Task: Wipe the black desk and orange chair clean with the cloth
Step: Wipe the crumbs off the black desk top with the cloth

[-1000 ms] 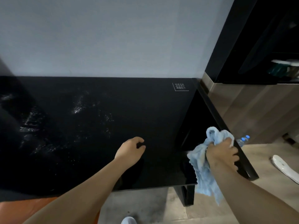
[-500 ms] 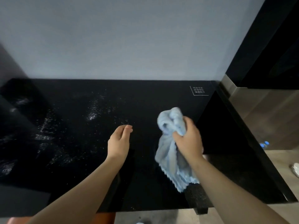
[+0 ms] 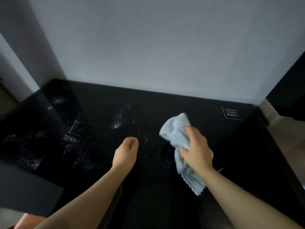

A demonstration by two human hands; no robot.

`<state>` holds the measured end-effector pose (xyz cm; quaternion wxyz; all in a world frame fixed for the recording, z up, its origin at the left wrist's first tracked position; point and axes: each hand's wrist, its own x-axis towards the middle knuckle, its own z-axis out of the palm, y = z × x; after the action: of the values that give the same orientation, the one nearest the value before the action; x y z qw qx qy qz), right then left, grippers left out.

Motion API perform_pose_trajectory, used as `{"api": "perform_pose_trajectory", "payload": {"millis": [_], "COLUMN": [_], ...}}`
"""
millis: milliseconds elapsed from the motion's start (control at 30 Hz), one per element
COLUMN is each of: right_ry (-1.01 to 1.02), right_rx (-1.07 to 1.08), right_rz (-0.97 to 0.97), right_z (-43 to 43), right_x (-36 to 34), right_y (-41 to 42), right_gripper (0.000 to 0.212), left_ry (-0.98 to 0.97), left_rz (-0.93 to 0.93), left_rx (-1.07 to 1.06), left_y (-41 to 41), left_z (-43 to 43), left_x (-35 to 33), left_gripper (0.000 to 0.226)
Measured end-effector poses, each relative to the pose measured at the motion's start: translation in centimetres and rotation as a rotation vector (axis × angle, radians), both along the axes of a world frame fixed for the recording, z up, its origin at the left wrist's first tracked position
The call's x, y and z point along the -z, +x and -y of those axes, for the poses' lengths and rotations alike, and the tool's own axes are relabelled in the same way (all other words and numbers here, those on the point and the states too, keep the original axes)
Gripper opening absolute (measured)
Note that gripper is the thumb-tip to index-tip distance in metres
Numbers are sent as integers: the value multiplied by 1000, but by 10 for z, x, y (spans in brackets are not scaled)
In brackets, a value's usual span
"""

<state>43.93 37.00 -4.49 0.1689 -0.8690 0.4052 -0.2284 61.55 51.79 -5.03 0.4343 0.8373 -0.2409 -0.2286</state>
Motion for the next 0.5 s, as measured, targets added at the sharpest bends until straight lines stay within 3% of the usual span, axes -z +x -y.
{"api": "perform_pose_trajectory", "payload": {"millis": [67,100,167,233,300,367,400,500], "right_ry": [148,234,218,69,71,114,120,234], "right_rx": [350,416,328,107,-80,19,136,383], "right_rz": [-208,-371,-566,-471,-230,-32,-22,-240], "right_z": [27,32,27,24,42,80,100,149], "right_x": [-4,-2,10,20,16,7,3,-2], "right_y": [1,3,9,16,22,32,38,57], "right_gripper": [70,73,71,65,57,53,55,62], "left_ry": [102,155,251,316,372,421,440,505], "left_rz": [54,96,197,277,348,403,412,427], "left_rx": [86,138,214,246,266,282,280,228], "left_y": [8,12,21,29,40,53,61,83], "left_z": [6,9,17,26,36,49,55,67], "left_x": [2,4,9,12,12,13,14,22], "left_gripper": [27,29,35,42,47,51,53,58]}}
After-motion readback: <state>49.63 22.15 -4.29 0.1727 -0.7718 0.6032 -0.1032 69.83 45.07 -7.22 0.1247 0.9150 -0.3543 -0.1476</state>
